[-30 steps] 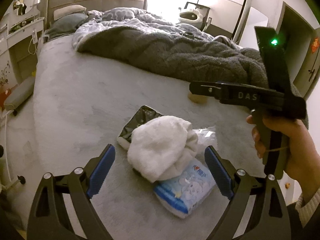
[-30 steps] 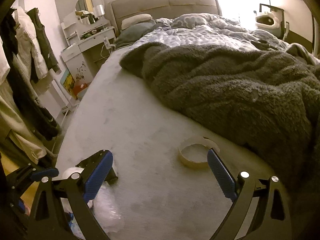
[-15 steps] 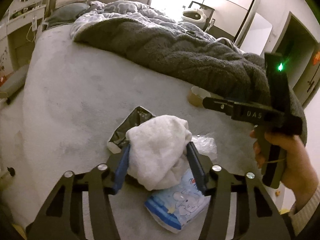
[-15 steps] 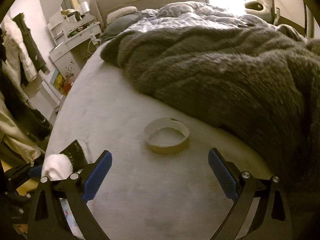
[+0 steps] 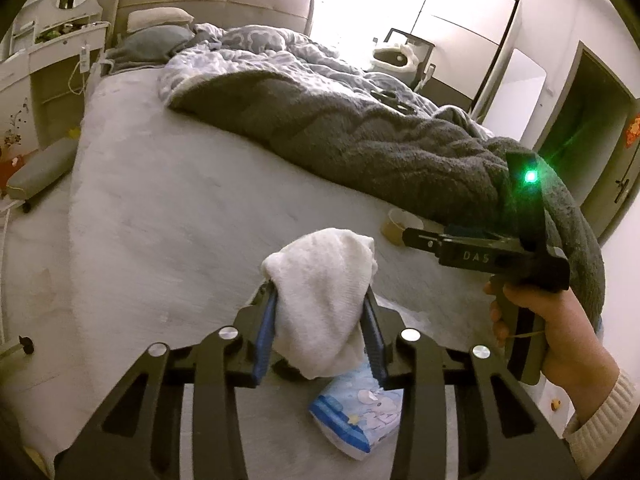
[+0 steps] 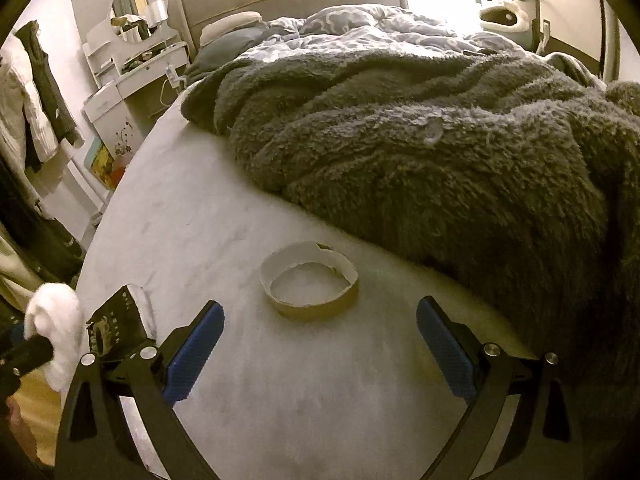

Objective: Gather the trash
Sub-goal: 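Grasp the white towel with the left tool while the right grasps the cardboard tape core, then carry both items to the bin and drop the towel from the left tool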

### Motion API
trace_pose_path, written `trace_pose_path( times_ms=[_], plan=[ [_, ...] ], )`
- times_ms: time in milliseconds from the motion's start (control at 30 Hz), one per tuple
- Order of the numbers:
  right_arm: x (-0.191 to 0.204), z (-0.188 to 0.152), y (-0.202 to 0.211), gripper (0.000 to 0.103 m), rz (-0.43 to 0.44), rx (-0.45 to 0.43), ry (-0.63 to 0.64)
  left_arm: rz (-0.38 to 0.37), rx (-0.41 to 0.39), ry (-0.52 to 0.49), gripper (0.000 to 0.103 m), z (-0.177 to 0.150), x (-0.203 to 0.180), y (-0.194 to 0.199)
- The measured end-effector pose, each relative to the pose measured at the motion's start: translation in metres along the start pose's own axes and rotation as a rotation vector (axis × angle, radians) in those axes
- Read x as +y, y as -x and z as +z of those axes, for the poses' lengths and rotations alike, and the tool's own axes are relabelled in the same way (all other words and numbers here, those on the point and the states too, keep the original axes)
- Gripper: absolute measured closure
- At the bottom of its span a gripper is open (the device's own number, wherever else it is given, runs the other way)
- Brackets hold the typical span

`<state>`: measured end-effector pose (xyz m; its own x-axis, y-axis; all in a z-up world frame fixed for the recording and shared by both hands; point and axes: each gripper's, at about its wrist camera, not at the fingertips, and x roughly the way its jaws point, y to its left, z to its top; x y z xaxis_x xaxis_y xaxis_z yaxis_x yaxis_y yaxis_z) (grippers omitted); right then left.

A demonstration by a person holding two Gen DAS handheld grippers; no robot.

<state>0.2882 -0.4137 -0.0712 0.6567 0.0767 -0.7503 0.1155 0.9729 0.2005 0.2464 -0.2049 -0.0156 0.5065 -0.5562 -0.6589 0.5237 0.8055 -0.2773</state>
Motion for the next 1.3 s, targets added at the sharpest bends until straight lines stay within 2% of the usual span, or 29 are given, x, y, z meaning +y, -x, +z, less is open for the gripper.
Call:
trace_pose_path(
  times_ms=[267, 433, 567, 633, 733, 1100, 1300],
  plan=[
    [0.012, 0.007, -0.010, 0.005, -0.054, -0.015, 0.051, 0.031, -0.022, 0.011, 0.061, 0.000, 0.014, 0.020],
    [0.016, 0.009, -0.019, 0.006, -0.079, -0.020, 0.040, 0.029, -0.017, 0.020, 0.061, -0.002, 0.024, 0.031],
    [0.015, 0.010, -0.034, 0.027, -0.092, 0.007, 0.028, 0.038, -0.017, 0.025, 0.061, -0.005, 0.035, 0.040],
    [0.017, 0.010, -0.040, 0.031, -0.103, 0.016, 0.036, 0.046, -0.015, 0.030, 0.061, -0.007, 0.042, 0.044],
    [0.020, 0.011, -0.041, 0.045, -0.113, 0.007, 0.053, 0.058, -0.015, 0.043, 0.061, -0.009, 0.051, 0.050],
    [0.047, 0.020, -0.015, 0.048, -0.086, -0.055, 0.096, 0.147, 0.027, 0.033, 0.061, -0.033, 0.071, 0.071],
    [0.077, 0.007, 0.006, 0.048, -0.020, -0.077, 0.091, 0.183, 0.048, 0.034, 0.061, -0.055, 0.077, 0.090]
  ],
)
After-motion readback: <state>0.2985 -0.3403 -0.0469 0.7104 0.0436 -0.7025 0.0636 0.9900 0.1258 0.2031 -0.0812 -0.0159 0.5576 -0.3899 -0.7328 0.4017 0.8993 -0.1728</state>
